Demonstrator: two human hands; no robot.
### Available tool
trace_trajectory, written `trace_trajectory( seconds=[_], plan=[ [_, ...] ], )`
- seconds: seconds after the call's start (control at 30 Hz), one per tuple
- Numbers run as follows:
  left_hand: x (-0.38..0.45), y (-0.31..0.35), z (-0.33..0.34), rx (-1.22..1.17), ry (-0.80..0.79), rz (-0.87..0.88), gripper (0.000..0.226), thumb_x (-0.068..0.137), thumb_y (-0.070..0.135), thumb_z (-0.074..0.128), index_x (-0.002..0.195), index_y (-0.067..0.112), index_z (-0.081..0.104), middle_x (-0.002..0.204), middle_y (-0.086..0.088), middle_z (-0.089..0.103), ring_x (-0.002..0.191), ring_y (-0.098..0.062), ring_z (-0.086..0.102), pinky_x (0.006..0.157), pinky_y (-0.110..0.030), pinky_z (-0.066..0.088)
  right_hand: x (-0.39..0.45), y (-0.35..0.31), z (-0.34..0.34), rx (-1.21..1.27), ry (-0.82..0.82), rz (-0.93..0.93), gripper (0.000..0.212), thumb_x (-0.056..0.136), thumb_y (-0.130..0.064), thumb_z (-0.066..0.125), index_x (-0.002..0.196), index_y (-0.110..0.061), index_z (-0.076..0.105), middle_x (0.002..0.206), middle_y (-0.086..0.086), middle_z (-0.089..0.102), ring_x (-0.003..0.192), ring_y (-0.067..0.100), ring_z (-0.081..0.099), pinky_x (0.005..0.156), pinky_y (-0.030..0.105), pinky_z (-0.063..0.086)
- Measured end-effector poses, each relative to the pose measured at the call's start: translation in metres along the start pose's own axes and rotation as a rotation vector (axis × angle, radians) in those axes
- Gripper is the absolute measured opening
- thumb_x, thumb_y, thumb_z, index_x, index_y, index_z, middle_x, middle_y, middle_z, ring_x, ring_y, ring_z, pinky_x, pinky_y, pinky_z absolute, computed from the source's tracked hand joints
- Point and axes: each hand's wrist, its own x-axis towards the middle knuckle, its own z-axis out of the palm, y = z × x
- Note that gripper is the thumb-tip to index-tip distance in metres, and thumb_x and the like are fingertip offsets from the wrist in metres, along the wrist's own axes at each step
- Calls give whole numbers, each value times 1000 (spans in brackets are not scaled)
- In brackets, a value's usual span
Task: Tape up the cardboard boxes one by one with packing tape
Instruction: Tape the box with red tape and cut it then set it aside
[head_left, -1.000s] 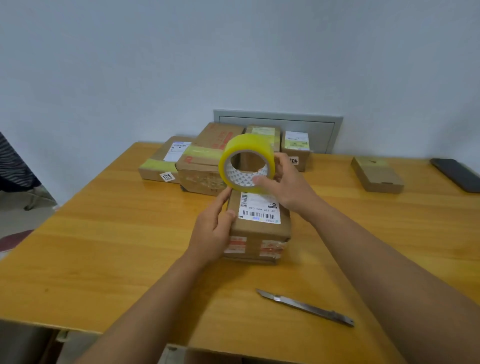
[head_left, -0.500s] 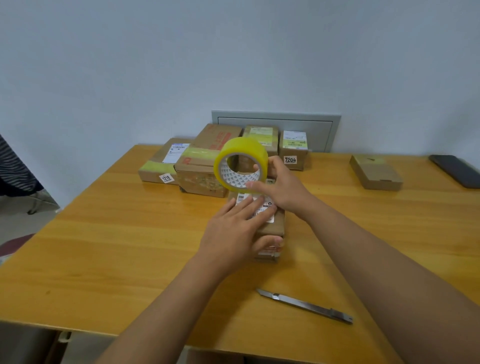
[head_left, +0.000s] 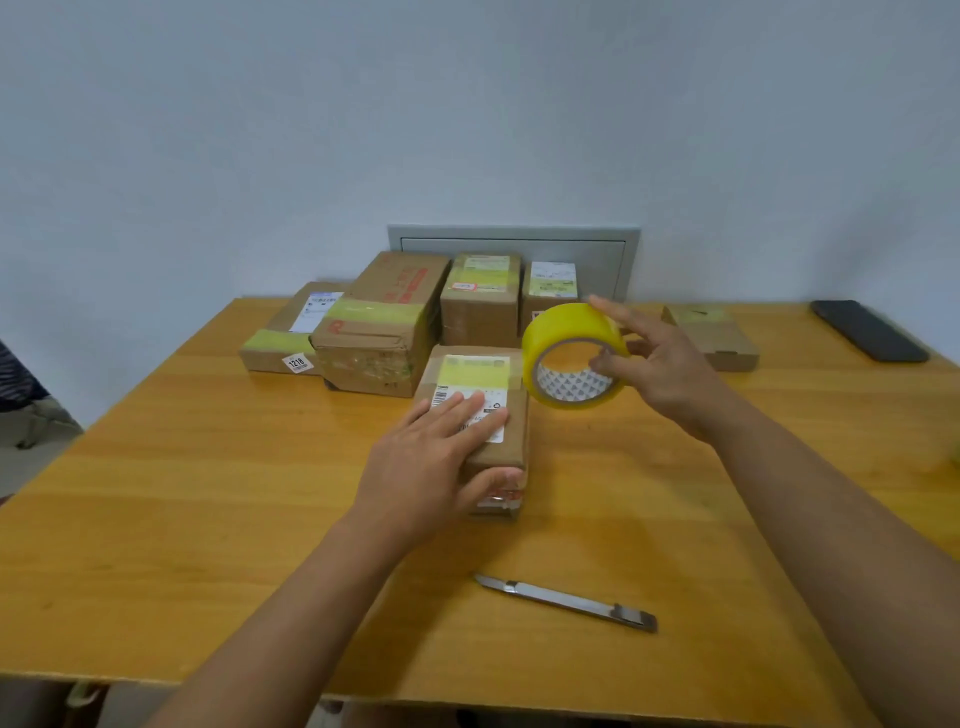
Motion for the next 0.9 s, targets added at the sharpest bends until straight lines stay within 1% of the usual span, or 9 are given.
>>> trace_trajectory(
  seconds=[0.1,0.23,0.37,0.43,0.5,0.57,0.7,0.83,0.9],
  plan=[
    [0,2,-2,-7,-21,-12,70,90,75,29,140,32,54,144,1,53,135,-19,48,113,-37,27,-4,2,1,-38,-6,-32,63,88,-20,72,136,-52,46,133,-10,52,117,19,52,99,35,45],
    [0,3,-5,-17,-46,-27,74,90,78,23,142,34,51,147,2,50,137,-17,45,114,-34,23,-6,11,2,-91,8,-63,63,89,-25,70,141,-51,43,136,-5,50,121,21,50,103,39,44],
    [0,4,-6,-36,-56,-39,73,89,78,24,141,34,51,146,1,51,137,-18,46,114,-37,27,-8,19,2,-157,18,-107,65,90,-24,68,140,-52,39,132,4,51,117,21,51,99,33,43],
    [0,5,-7,-41,-70,-48,74,89,79,23,141,35,51,146,2,51,137,-18,46,114,-39,29,-11,27,2,-207,8,-116,65,90,-24,68,137,-56,36,126,8,52,113,22,52,98,36,44],
    [0,6,-8,-50,-83,-52,76,88,81,20,142,35,50,148,2,49,138,-18,44,115,-39,29,-14,35,3,-207,3,-102,66,90,-25,68,138,-57,35,126,6,52,115,22,52,101,40,45],
    [0,6,-8,-55,-79,-51,76,87,81,21,142,36,49,148,3,49,139,-17,43,115,-39,29,-16,41,6,-180,12,-81,65,91,-26,66,139,-55,35,128,3,51,116,21,51,102,37,44],
    [0,11,-10,-35,-22,-65,74,87,81,28,144,36,46,145,6,51,134,-14,45,110,-37,35,-21,48,13,-185,51,-77,65,93,-27,64,141,-54,31,125,4,51,112,19,51,96,32,44],
    [14,24,-21,17,-94,-123,81,88,80,14,153,34,28,141,9,47,129,-12,42,97,-28,37,-27,49,19,-192,90,-77,65,95,-23,63,143,-50,28,115,3,50,100,9,51,84,20,42],
    [28,27,-24,51,-142,-163,80,89,76,10,151,30,31,135,4,47,125,-15,42,95,-32,37,-29,49,21,-207,103,-80,64,95,-22,61,145,-46,28,114,1,49,96,4,50,81,16,43]
  ],
)
